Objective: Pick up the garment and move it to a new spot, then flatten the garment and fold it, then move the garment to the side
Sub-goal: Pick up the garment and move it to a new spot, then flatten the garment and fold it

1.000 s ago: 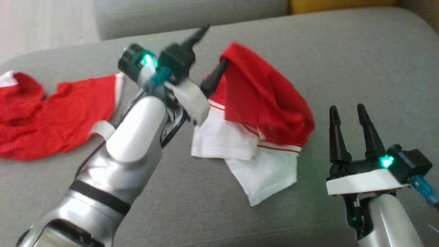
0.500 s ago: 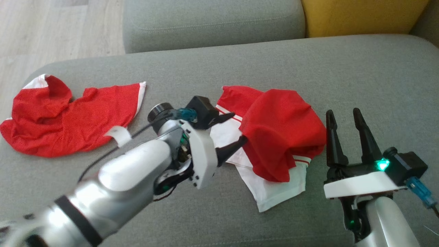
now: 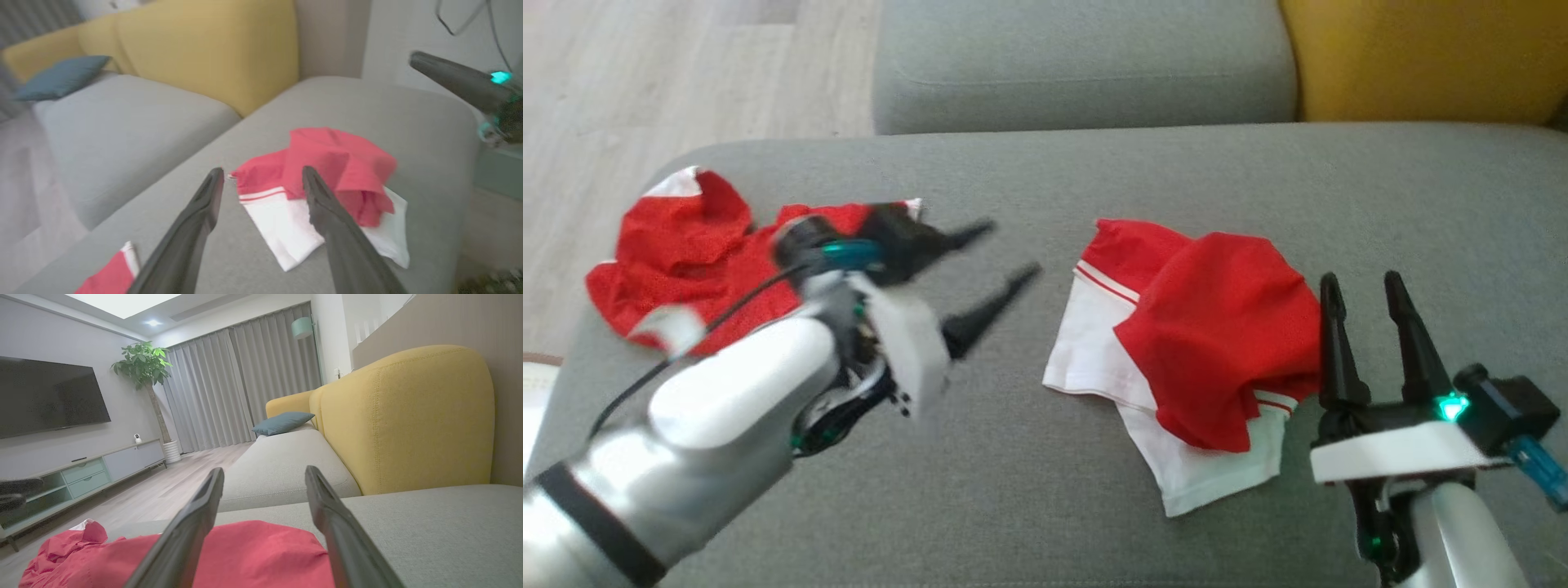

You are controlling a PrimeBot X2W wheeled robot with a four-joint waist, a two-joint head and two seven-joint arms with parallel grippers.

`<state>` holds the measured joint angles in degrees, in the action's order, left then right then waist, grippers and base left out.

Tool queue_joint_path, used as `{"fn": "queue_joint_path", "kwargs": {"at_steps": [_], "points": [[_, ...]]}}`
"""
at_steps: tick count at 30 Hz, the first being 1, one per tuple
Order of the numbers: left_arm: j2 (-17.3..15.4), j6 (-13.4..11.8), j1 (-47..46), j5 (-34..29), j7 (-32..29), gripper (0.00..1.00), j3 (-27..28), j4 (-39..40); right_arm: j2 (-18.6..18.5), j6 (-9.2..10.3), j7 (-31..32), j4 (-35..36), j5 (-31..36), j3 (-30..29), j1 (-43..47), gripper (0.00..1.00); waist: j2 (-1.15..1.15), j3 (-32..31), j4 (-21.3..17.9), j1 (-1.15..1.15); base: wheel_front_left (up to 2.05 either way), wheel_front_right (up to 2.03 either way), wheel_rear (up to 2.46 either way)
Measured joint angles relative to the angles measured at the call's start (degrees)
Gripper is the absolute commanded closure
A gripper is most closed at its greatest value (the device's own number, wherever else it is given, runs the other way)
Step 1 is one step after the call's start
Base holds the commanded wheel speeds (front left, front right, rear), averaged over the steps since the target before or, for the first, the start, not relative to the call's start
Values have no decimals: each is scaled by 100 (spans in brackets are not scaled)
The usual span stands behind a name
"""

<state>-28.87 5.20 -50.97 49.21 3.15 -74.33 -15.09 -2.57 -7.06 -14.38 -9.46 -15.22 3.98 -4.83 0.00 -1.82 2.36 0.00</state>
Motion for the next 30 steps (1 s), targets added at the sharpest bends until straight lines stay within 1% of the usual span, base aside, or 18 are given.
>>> {"fn": "queue_joint_path", "kwargs": {"at_steps": [1, 3, 5, 9, 10, 12, 15, 18, 20, 24, 28, 30], "points": [[-43, -162, 81, -23, 220, 0, 121, -15, 0, 0, 0, 18, 1, -25, 34, 0, 0, -22, 36, 0, 0, 0, 0], [-123, -582, 330, -13, 689, 0, 389, -14, 0, 0, 0, 36, 21, -63, 143, 0, 0, -69, 104, 0, 0, 0, 0], [-186, -983, 669, 48, 966, 0, 671, 33, 0, 0, 0, 47, 69, -110, 259, 0, 0, -109, 166, 0, 0, 0, 0], [-268, -1674, 1508, -4, 1107, 0, 1207, 366, 2, 0, 0, 82, 196, -256, 366, 0, 0, -161, 287, 0, 0, 0, 0], [-254, -1845, 1757, -113, 1107, 0, 1463, 528, 2, 0, 0, 108, 229, -281, 378, 0, 0, -170, 313, 0, 0, 0, 0], [-200, -2090, 2228, -487, 1111, 0, 1975, 866, 2, 0, 0, 137, 280, -300, 444, 0, 0, -184, 345, 0, 0, 0, 0], [-21, -2309, 2965, -1066, 1114, 0, 2632, 1162, 4, 0, 0, 140, 335, -311, 516, 0, 0, -203, 351, 0, 0, 0, 0], [256, -2384, 3673, -1672, 1114, 0, 3126, 1317, 4, 0, 0, 140, 374, -316, 620, 0, 0, -220, 333, 0, 0, 0, 0], [526, -2375, 4056, -1914, 1114, 0, 3517, 1390, 5, 0, 0, 141, 374, -312, 677, 0, 0, -226, 315, 0, 0, 0, 0], [873, -2092, 4511, -2462, 1114, 0, 4075, 1417, 5, 0, 0, 140, 411, -287, 683, 0, 0, -233, 258, 0, 0, 0, 0], [1178, -1745, 4741, -2760, 1114, 0, 4536, 1389, 5, 0, 0, 141, 420, -266, 683, 0, 0, -217, 228, 0, 0, 0, 0], [1291, -1567, 4791, -2887, 1114, 0, 4675, 1328, 5, 0, 0, 141, 468, -244, 685, 0, 0, -199, 226, 0, 0, 0, 0]]}}
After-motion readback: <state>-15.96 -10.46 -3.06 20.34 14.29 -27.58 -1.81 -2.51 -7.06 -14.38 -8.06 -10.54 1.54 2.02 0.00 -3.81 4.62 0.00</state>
